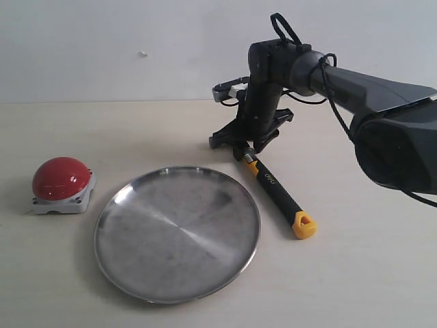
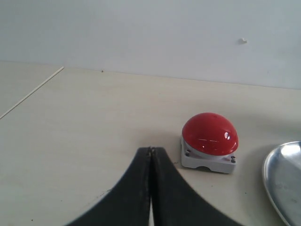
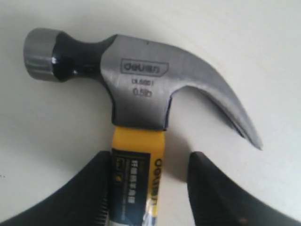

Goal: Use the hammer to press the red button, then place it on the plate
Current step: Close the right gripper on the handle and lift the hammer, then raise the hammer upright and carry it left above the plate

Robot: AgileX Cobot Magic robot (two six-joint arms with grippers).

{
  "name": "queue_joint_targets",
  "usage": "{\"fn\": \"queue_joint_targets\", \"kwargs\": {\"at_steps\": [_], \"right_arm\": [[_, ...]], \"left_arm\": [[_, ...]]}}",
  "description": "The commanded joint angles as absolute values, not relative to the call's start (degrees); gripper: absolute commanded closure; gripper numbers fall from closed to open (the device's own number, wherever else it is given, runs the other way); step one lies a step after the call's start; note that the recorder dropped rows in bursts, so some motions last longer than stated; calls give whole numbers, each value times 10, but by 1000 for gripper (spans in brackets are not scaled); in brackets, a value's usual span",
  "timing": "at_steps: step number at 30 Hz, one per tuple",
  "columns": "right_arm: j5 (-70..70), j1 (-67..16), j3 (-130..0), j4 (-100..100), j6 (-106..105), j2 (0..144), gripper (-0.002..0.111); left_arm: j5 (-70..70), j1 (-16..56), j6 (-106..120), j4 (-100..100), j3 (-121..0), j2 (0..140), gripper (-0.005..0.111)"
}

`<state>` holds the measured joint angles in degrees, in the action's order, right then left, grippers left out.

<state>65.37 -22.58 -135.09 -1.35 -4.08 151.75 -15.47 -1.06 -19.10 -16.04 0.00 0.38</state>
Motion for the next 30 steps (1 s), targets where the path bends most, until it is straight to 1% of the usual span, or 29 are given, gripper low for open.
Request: {"fn": "queue_joint_targets", "kwargs": {"at_steps": [1,2,3,14,23,26,30], "right_arm": [[644,-227,-1352,4,-47,1534,91],[643,-227,-1352,9,-48,1534,104],[630,-227,-1352,16,-48,1532,108],[534,-227,-1352,31,23,1461,108],[519,-227,-1352,59,68,1381,108],[522,-230,-1352,100,108,1357,108],[538,-261,-1352,234,169,1331,108]], "left_arm": [[-153,-8,-193,-158,0,0,107],[-153,-8,-193,-158,0,0,107],[-153,-8,-193,-158,0,0,107],[-153,-8,-193,-158,0,0,107],[-153,-8,-193,-158,0,0,107],[-153,-8,-193,-158,0,0,107],[-153,-8,-193,-158,0,0,107]]}}
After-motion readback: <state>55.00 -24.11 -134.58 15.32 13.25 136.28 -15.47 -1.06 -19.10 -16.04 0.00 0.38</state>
